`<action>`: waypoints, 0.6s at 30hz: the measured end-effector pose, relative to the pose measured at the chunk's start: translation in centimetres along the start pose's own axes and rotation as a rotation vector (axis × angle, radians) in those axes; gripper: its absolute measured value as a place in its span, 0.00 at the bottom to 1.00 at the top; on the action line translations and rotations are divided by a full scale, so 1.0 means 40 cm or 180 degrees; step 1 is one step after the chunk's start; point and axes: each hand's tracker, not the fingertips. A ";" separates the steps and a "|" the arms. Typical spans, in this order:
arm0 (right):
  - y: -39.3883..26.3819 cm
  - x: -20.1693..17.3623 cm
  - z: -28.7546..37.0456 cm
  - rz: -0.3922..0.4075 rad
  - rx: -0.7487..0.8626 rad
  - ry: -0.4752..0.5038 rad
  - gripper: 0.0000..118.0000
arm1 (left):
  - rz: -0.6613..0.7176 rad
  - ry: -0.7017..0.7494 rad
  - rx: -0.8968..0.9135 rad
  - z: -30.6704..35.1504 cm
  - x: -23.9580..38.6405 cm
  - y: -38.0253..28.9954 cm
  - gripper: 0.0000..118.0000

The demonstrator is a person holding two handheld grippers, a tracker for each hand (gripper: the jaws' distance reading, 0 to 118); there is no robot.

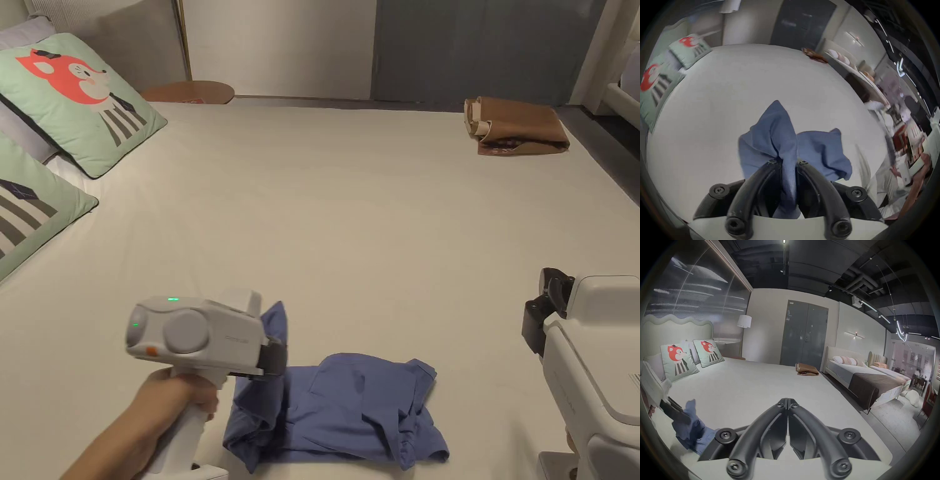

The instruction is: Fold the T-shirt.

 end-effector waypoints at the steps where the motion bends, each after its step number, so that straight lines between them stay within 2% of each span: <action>1: 0.001 0.014 0.003 -0.0001 0.0002 -0.0009 0.00 | -0.0058 -0.0035 -0.0040 -0.020 0.031 0.004 0.06; 7: -0.008 0.056 0.015 -0.0014 -0.0003 -0.0127 0.00 | -0.0284 -0.0299 -0.0233 -0.130 0.178 0.020 0.06; 12: -0.018 0.089 0.023 -0.0029 -0.0033 -0.0224 0.00 | -0.0456 -0.0058 -0.0450 -0.240 0.245 0.005 0.10; 14: -0.015 0.093 0.036 -0.0025 -0.0049 -0.0252 0.00 | -0.0369 -0.0094 -0.0483 -0.252 0.248 0.002 0.23; 15: -0.016 0.096 0.037 -0.0025 -0.0053 -0.0261 0.00 | -0.0360 -0.0168 -0.0481 -0.248 0.253 -0.002 0.36; 16: -0.017 0.098 0.037 -0.0025 -0.0060 -0.0268 0.00 | -0.0339 -0.0273 -0.0441 -0.243 0.257 -0.007 0.58; 18: -0.016 0.099 0.036 -0.0034 -0.0069 -0.0280 0.00 | -0.0281 -0.0523 -0.0378 -0.232 0.252 -0.005 0.84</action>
